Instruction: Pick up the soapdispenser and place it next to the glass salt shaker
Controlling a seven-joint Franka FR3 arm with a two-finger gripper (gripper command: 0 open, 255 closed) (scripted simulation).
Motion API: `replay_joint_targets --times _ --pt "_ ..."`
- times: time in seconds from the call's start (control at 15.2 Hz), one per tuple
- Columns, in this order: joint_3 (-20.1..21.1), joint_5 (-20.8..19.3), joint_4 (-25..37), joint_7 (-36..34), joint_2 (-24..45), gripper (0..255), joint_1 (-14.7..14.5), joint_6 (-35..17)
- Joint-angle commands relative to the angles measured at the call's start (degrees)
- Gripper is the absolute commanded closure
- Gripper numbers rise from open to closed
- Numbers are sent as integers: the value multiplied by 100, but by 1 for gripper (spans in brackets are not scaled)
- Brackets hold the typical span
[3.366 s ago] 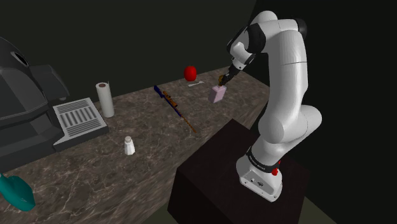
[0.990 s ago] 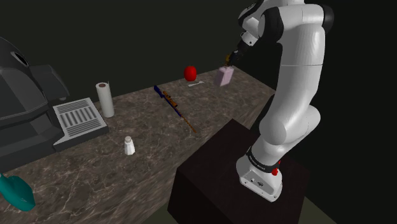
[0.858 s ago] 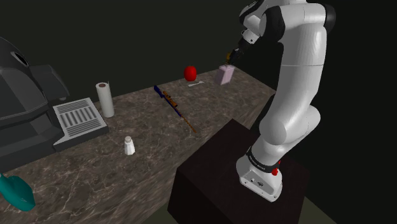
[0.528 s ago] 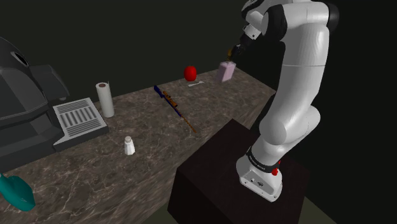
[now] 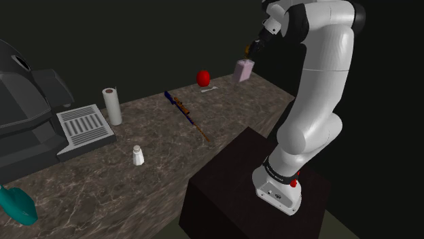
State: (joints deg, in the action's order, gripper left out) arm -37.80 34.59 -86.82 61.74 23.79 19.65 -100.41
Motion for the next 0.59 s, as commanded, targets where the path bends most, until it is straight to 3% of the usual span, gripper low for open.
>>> replay_joint_targets --times 0.0,0.53 --pt "-13 -34 107 -63 -37 255 3 122" --pt "-42 -92 678 -281 -68 255 100 664"
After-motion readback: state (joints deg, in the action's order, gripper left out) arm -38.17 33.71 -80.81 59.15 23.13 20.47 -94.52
